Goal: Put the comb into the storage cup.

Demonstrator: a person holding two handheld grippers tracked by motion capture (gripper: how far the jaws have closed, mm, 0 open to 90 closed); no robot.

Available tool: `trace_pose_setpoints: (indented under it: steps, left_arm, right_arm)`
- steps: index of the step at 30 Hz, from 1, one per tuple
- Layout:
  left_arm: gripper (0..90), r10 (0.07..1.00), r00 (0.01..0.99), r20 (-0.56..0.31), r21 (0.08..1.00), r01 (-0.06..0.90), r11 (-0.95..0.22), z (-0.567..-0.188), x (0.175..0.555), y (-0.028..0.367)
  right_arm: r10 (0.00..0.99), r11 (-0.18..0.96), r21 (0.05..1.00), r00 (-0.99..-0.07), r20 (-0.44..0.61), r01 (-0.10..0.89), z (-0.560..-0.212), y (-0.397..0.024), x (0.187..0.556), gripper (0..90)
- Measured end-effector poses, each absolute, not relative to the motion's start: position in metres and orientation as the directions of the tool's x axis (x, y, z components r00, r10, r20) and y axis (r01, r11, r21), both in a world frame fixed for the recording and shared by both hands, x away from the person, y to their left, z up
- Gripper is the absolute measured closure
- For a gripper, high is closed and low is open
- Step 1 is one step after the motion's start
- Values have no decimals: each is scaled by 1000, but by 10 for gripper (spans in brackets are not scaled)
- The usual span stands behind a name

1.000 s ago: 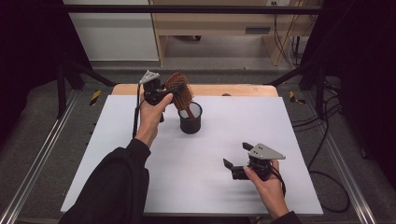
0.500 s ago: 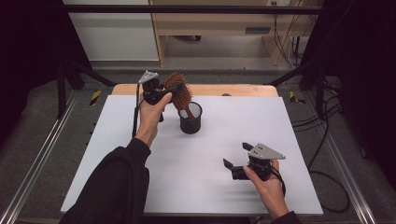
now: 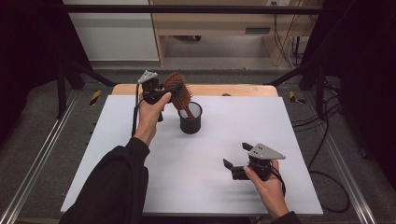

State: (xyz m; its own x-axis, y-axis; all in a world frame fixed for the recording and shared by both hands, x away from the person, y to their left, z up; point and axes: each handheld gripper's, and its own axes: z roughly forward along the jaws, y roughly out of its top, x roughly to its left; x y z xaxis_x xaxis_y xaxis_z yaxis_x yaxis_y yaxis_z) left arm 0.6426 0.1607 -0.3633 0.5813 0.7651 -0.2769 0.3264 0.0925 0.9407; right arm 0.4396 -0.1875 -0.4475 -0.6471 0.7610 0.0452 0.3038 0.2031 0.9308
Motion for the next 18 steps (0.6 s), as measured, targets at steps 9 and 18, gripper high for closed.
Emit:
trace_pose_setpoints:
  steps: [9,18]
  left_arm:
    - [420,767,578,-278,941,325,96,-364,644,161]
    - [417,770,575,-276,941,324,96,-366,647,161]
  right_arm:
    - [760,201,931,-648,49,306,-448,-188,440,42]
    - [760,195,930,-647,59,313,-448,-188,440,41]
